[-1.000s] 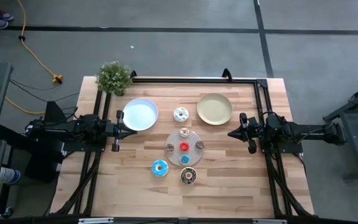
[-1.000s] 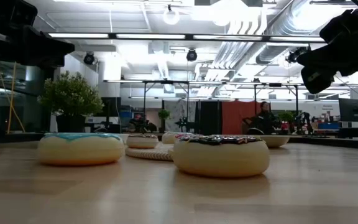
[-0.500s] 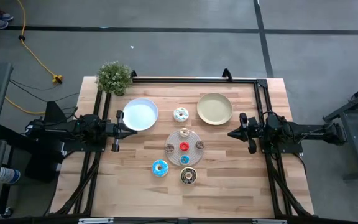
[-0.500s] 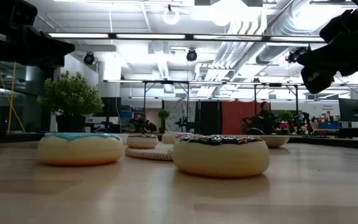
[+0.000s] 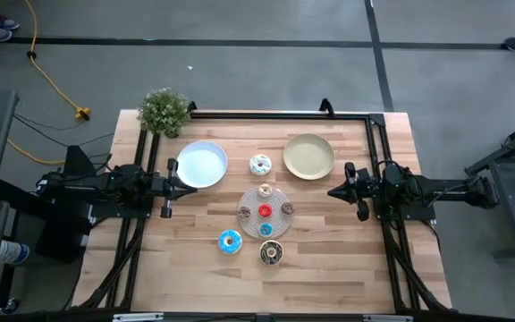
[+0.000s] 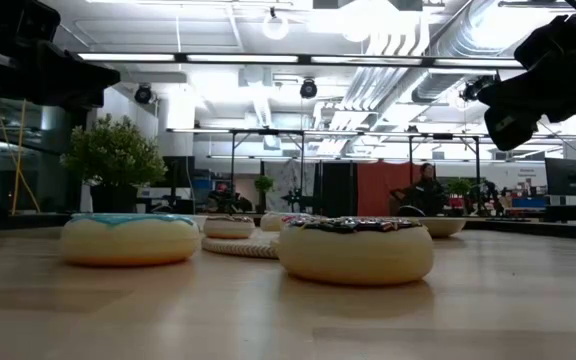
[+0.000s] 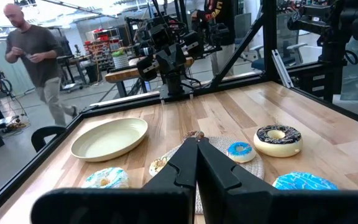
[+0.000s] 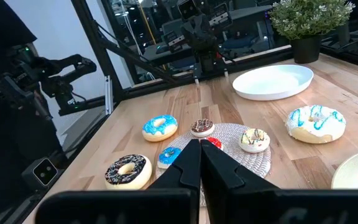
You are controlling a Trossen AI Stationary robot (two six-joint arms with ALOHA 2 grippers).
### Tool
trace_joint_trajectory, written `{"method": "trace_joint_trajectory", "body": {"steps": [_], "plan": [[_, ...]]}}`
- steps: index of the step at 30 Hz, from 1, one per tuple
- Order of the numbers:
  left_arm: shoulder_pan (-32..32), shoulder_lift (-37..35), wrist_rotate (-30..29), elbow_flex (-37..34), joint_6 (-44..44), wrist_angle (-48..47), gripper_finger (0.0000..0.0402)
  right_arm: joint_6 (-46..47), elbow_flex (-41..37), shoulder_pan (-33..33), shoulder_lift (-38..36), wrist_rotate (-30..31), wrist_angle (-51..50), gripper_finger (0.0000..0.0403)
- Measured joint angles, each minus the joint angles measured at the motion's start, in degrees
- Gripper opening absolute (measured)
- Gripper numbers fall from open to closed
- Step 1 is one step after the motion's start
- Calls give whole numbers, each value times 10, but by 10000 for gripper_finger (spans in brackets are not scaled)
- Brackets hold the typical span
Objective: Pick & Place donuts
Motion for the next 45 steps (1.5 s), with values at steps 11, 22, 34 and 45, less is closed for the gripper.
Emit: {"method": "trace_joint_trajectory", "body": {"steps": [11, 22, 34, 45], "plan": [[0, 0, 0, 0, 0, 0, 0, 0, 0, 0, 0, 0, 0, 0], [0, 0, 44, 0, -172, 6, 0, 0, 0, 0, 0, 0, 0, 0], [0, 0, 52, -1, -316, 28, 0, 0, 0, 0, 0, 0, 0, 0], [0, 2, 35, -1, -332, 33, 0, 0, 0, 0, 0, 0, 0, 1]]}}
